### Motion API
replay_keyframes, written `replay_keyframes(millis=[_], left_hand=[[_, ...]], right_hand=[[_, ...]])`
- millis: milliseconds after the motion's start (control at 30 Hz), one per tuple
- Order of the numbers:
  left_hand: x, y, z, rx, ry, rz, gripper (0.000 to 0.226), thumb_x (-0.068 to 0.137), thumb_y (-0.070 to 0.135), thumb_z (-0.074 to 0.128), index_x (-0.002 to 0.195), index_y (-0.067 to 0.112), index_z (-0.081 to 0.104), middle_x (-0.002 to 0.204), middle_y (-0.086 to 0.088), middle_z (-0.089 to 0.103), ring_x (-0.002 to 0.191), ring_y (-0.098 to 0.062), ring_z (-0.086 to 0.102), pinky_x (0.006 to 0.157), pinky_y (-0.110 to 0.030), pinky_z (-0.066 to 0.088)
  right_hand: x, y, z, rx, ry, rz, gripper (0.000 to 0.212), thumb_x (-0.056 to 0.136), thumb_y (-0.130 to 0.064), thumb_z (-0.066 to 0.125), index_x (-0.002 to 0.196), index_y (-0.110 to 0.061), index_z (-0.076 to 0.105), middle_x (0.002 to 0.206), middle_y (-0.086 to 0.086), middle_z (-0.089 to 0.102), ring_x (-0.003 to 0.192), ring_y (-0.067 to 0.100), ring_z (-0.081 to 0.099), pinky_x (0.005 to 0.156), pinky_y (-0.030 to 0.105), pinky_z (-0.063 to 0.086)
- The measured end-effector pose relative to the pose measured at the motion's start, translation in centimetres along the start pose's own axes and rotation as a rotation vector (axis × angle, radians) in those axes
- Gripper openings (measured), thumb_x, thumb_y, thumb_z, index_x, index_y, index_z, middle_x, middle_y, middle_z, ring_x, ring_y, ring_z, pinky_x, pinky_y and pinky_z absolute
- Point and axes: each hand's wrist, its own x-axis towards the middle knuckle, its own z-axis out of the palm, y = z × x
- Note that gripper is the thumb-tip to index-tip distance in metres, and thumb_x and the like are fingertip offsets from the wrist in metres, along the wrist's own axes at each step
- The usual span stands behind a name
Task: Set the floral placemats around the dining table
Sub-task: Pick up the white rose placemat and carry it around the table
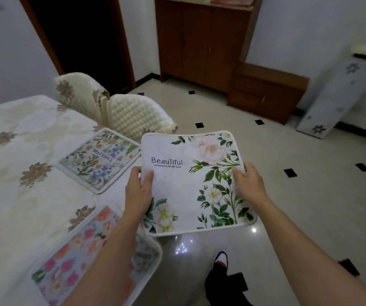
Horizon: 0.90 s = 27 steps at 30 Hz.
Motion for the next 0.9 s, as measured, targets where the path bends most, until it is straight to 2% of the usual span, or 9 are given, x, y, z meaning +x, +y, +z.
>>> replay_keyframes(millis=[100,167,233,433,567,667,733,800,900], left_hand=[[1.9,1.2,3.5,-0.002,-0.048,0.014,0.014,0.099,0.028,0.054,0.105,0.016,0.052,0.091,0.006,0.065,0.082,-0.008,0.063,0.063,-0.023,0.047],[3.5,1.6,5.8,0.006,-0.065,0.017,0.017,0.099,0.031,0.056,0.105,0.015,0.052,0.095,0.001,0.066,0.086,-0.016,0.065,0.071,-0.035,0.052],[5.2,2.2,8.3,0.022,-0.075,0.027,0.019,0.098,0.031,0.056,0.105,0.014,0.052,0.098,-0.001,0.065,0.09,-0.021,0.063,0.074,-0.039,0.05],[11.4,4.6,16.8,0.057,-0.067,0.065,0.014,0.098,0.027,0.056,0.101,0.014,0.053,0.092,0.002,0.061,0.085,-0.017,0.058,0.067,-0.031,0.042],[15.6,6.7,22.3,0.092,-0.057,0.04,0.015,0.099,0.028,0.054,0.103,0.014,0.053,0.089,0.013,0.06,0.08,-0.004,0.057,0.064,-0.026,0.042],[18.3,8.1,25.4,0.102,-0.039,0.021,0.018,0.1,0.03,0.053,0.106,0.013,0.053,0.09,0.01,0.061,0.081,-0.005,0.058,0.062,-0.022,0.041],[20.1,8.9,27.1,0.143,-0.014,0.009,0.018,0.1,0.031,0.053,0.105,0.014,0.052,0.088,0.009,0.061,0.078,-0.007,0.058,0.06,-0.024,0.041],[21.7,9.4,28.3,0.173,0.0,-0.006,0.018,0.099,0.034,0.053,0.104,0.017,0.052,0.089,0.008,0.062,0.079,-0.01,0.06,0.064,-0.029,0.045],[24.1,9.5,29.4,0.16,0.012,-0.022,0.014,0.099,0.033,0.054,0.101,0.019,0.052,0.09,0.009,0.064,0.084,-0.017,0.063,0.071,-0.037,0.05]], right_hand=[[2.1,1.1,-2.4,0.032,0.051,0.039,0.018,0.099,-0.031,0.048,0.11,-0.018,0.054,0.102,0.003,0.063,0.091,0.022,0.062,0.077,0.036,0.051],[3.9,1.8,-3.5,0.045,0.08,0.05,0.017,0.099,-0.03,0.048,0.108,-0.017,0.054,0.1,0.003,0.062,0.089,0.022,0.061,0.074,0.034,0.048],[6.2,2.5,-4.4,0.054,0.101,0.059,0.015,0.1,-0.028,0.049,0.107,-0.016,0.054,0.099,0.002,0.061,0.086,0.019,0.058,0.068,0.03,0.043],[16.4,4.4,-7.0,0.091,0.102,0.076,0.019,0.1,-0.029,0.05,0.109,-0.014,0.057,0.101,0.005,0.064,0.088,0.021,0.061,0.069,0.031,0.044],[24.0,4.4,-9.3,0.085,0.072,0.071,0.019,0.101,-0.029,0.048,0.11,-0.015,0.056,0.098,0.003,0.063,0.081,0.015,0.06,0.06,0.026,0.042],[29.2,4.1,-10.4,0.089,0.038,0.07,0.02,0.1,-0.03,0.049,0.11,-0.016,0.057,0.101,0.005,0.065,0.088,0.021,0.063,0.068,0.031,0.048],[32.2,3.8,-10.8,0.084,0.023,0.063,0.02,0.099,-0.032,0.049,0.11,-0.017,0.057,0.102,0.005,0.066,0.091,0.024,0.064,0.078,0.039,0.054],[34.6,3.5,-10.8,0.085,0.003,0.061,0.019,0.099,-0.033,0.049,0.109,-0.018,0.057,0.101,0.005,0.067,0.09,0.024,0.066,0.081,0.044,0.056],[37.7,3.1,-10.2,0.082,-0.027,0.056,0.018,0.1,-0.03,0.049,0.109,-0.017,0.056,0.1,0.006,0.066,0.087,0.022,0.064,0.075,0.035,0.051]])
